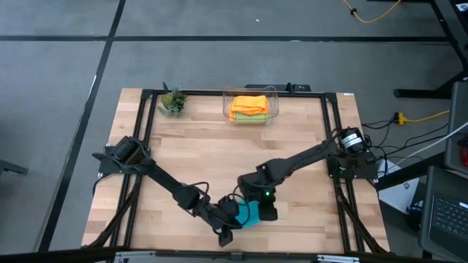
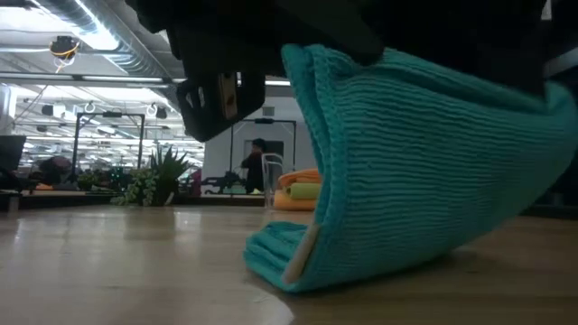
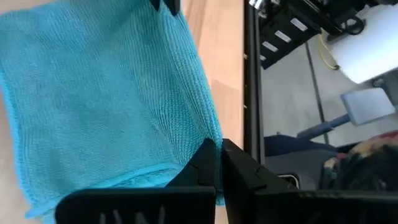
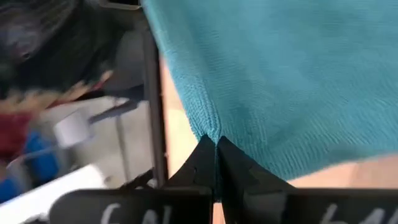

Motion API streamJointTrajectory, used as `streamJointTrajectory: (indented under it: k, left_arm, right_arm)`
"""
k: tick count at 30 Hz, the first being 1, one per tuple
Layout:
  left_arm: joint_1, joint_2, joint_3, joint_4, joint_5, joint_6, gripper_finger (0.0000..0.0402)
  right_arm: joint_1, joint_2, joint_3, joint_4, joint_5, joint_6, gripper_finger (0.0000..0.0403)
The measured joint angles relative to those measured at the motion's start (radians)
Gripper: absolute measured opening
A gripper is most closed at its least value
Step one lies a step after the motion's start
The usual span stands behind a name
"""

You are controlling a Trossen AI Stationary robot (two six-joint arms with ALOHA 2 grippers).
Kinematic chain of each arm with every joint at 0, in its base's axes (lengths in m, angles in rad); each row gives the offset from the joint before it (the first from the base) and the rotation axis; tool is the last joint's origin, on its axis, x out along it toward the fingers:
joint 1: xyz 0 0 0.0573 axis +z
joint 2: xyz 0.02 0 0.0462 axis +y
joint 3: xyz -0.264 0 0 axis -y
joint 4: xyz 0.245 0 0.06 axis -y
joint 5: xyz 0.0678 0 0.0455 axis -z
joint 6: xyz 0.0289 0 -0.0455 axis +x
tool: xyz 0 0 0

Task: Fold microfiber towels
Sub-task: Fold the blue microfiber cloth

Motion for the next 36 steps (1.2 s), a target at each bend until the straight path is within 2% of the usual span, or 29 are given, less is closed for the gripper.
streamJointTrajectory:
  k: [4, 10, 14, 22, 26, 30, 36]
  left_arm:
    - [0.011, 0.001, 0.0, 0.016, 0.045, 0.01, 0.0]
    - [0.049, 0.001, 0.0, -0.071, 0.105, 0.021, 0.0]
    - [0.083, 0.001, 0.0, -0.131, 0.155, 0.026, 0.0]
    - [0.14, 0.001, -0.001, -0.134, 0.256, 0.118, 0.0]
    - [0.152, 0.001, -0.001, -0.136, 0.286, 0.119, 0.0]
    - [0.153, 0.001, -0.001, -0.051, 0.338, 0.09, 0.0]
    - [0.138, 0.002, 0.0, 0.105, 0.356, 0.045, 0.0]
  right_arm:
    - [-0.019, 0.031, 0.0, 0.012, -0.141, -0.077, 0.0004]
    - [-0.061, 0.035, 0.0, 0.011, -0.071, -0.114, 0.0004]
    - [-0.093, 0.039, 0.0, 0.01, -0.069, -0.135, 0.0004]
    - [-0.158, 0.099, 0.0, -0.037, -0.195, -0.18, 0.0004]
    - [-0.17, 0.103, 0.0, -0.046, -0.198, -0.19, 0.0004]
    - [-0.157, 0.086, 0.004, -0.084, -0.202, -0.203, 0.0004]
    - [-0.073, 0.018, 0.006, -0.155, -0.201, -0.153, 0.0004]
